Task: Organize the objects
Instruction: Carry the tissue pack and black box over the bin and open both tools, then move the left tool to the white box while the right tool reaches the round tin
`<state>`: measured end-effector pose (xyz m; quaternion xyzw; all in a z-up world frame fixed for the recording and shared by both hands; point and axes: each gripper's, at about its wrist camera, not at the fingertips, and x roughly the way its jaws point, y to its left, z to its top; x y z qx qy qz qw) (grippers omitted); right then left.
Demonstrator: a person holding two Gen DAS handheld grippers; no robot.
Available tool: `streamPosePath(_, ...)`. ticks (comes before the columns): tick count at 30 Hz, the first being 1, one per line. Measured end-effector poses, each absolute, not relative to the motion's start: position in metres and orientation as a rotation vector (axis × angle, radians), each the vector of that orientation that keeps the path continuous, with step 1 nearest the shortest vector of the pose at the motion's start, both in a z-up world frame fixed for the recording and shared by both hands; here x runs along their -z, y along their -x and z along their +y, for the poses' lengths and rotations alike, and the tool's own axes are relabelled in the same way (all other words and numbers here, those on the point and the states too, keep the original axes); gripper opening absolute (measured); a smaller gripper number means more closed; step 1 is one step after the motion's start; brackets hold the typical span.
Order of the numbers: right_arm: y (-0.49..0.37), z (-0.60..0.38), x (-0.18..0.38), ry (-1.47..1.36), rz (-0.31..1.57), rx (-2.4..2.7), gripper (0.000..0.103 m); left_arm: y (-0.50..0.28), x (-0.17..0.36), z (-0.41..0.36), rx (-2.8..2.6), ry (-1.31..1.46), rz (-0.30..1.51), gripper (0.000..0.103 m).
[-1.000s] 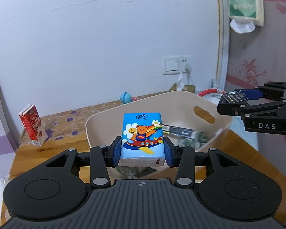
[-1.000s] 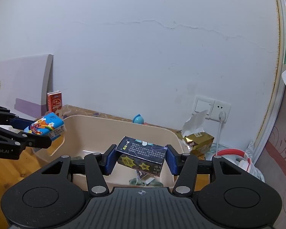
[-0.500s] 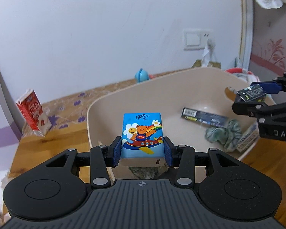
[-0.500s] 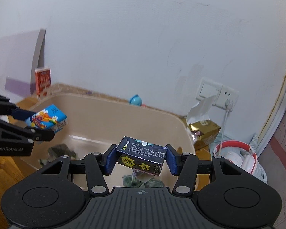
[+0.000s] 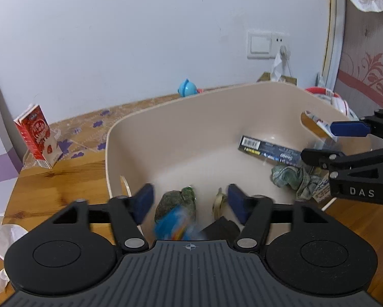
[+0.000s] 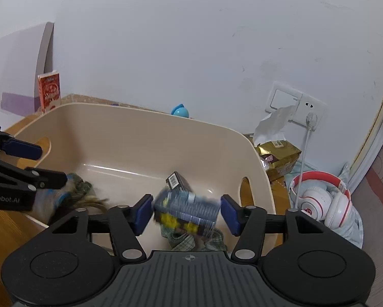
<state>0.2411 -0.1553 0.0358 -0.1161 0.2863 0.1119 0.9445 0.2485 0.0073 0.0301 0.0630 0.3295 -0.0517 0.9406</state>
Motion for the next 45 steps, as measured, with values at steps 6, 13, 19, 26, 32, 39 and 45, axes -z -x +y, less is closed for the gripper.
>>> streamPosePath(6,-0.219,-0.164,-0.050,0.212,0.521,-0.227,0.081,-0.227,-0.040,0.011,0.098,-0.107,0.625,0.080)
streamPosePath(13,-0.190,-0.176,-0.060,0.192,0.481,-0.233,0.099,-0.193,-0.051,0.015,0.088,-0.119,0.577,0.086)
streamPosePath(19,-0.168,-0.184,-0.055,0.202,0.498,-0.238,0.103,-0.162,-0.056,0.012,0.115,-0.131,0.564,0.088)
streamPosePath(26,-0.149,-0.194,-0.037,0.214,0.543,-0.249,0.103,-0.142,-0.042,0.000,0.153,-0.143,0.609,0.089)
streamPosePath(32,-0.139,-0.197,-0.018,0.246,0.588,-0.264,0.103,-0.135,-0.017,-0.011,0.167,-0.134,0.662,0.089)
streamPosePath(39,-0.133,-0.192,0.005,0.288,0.636,-0.314,0.103,-0.133,0.015,-0.015,0.179,-0.104,0.731,0.089)
streamPosePath(45,-0.130,-0.184,0.021,0.312,0.653,-0.355,0.103,-0.141,0.027,-0.018,0.184,-0.073,0.779,0.089)
